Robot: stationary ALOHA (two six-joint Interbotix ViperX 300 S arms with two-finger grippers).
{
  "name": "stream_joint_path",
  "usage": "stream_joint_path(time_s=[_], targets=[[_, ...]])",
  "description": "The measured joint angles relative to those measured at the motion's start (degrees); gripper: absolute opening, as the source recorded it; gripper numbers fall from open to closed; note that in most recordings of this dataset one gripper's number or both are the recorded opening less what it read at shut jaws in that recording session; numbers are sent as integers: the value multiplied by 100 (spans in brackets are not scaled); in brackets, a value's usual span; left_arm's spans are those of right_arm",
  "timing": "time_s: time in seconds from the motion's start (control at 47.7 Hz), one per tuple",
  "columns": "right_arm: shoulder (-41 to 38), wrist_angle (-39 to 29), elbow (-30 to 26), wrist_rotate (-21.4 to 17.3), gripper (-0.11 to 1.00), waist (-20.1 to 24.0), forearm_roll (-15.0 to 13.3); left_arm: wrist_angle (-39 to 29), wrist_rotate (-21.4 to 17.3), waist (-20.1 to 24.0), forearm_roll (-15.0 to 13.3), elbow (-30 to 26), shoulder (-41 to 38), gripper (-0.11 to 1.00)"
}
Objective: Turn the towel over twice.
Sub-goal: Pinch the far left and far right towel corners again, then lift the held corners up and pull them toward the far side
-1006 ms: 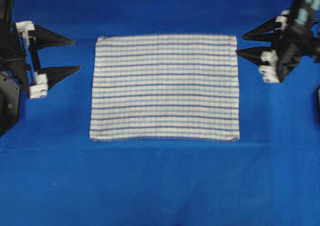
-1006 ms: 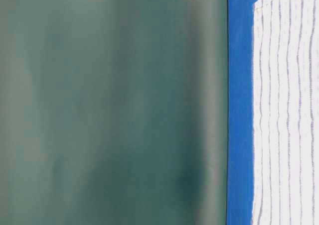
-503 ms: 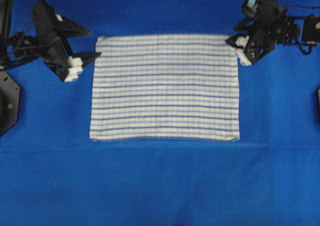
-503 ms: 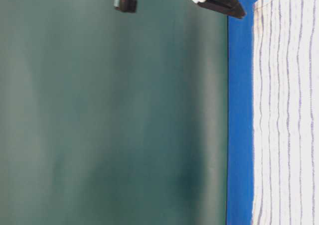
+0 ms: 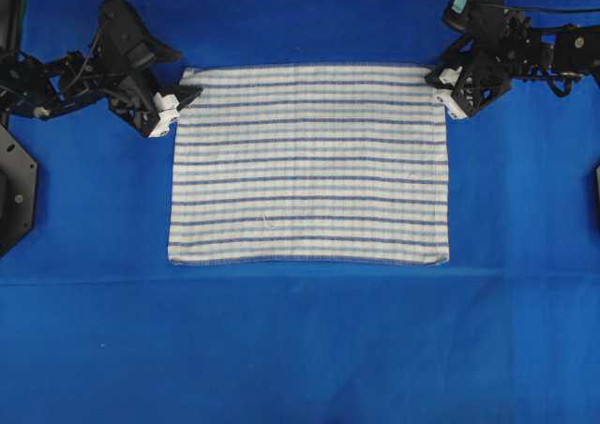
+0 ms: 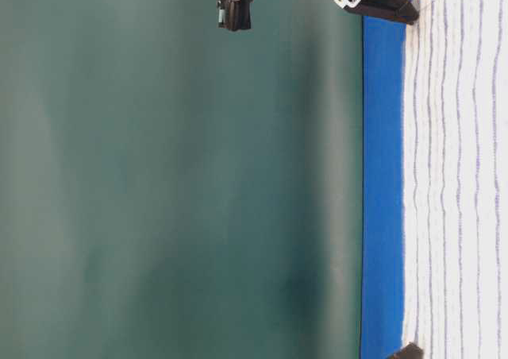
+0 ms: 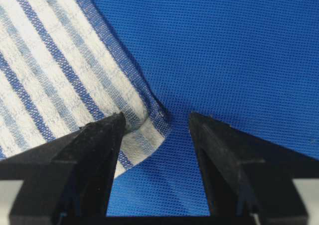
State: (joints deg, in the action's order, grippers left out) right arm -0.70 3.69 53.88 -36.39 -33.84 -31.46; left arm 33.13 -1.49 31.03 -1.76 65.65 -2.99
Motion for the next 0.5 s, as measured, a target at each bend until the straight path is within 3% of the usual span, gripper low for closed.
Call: stream_joint_path(time_s=[0.084, 0.147, 0.252, 0.398, 0.503], targets=[[-18, 0, -9, 0, 49, -9, -9, 0, 0, 0, 0, -9, 0, 75], [-44, 9, -9, 9, 35, -9, -26, -18, 0, 0, 0, -9, 0, 69], [-70, 26, -9, 9, 8, -9, -62, -105, 0, 9, 0, 0, 0, 41], [-70, 88, -9, 9, 7, -18, -70, -185, 0, 9, 0, -9, 0, 6], [-70, 114, -9, 9, 7, -9, -70, -193, 0, 9, 0, -9, 0, 4]])
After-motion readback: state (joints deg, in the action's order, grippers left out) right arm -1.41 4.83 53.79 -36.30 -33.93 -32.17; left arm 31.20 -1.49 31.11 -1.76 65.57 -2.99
